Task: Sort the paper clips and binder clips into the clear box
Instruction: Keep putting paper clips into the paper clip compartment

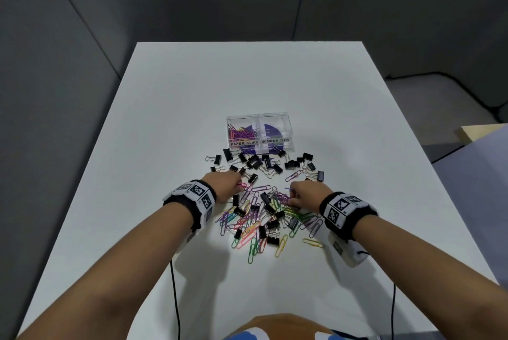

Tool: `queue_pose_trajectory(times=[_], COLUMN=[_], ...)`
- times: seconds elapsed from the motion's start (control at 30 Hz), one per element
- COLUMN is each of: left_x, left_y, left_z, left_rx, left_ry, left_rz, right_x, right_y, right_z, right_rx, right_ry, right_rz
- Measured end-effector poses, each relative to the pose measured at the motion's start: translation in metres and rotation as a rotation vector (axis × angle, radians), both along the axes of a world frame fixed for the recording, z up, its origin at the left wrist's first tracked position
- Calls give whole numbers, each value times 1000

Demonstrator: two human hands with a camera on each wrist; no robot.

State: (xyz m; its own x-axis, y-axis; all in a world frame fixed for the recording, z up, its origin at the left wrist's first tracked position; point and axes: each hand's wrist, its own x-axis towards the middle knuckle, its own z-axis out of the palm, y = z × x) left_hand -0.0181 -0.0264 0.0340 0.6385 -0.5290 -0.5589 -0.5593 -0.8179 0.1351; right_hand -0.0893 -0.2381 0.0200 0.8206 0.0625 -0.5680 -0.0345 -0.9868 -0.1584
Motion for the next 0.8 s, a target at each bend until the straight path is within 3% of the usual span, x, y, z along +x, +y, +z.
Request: queue_pose_trajectory(times=[0.13, 0.4, 0.63, 0.8], left_x=[-2, 11, 54, 83], left_y=[6, 25, 44, 58], left_z=[0, 14, 39, 46], left_rx=[-23, -315, -341, -332], left_ry=[-8, -168, -258, -250], left_rz=[34, 177, 278, 297], right_x=[-2, 17, 92, 150], right_y=[0, -2, 22, 46], right_z=[2, 30, 68, 69], right_rx=[14, 172, 177, 1], right_ry=[-2, -143, -314, -214], right_rz=[13, 25, 78, 176])
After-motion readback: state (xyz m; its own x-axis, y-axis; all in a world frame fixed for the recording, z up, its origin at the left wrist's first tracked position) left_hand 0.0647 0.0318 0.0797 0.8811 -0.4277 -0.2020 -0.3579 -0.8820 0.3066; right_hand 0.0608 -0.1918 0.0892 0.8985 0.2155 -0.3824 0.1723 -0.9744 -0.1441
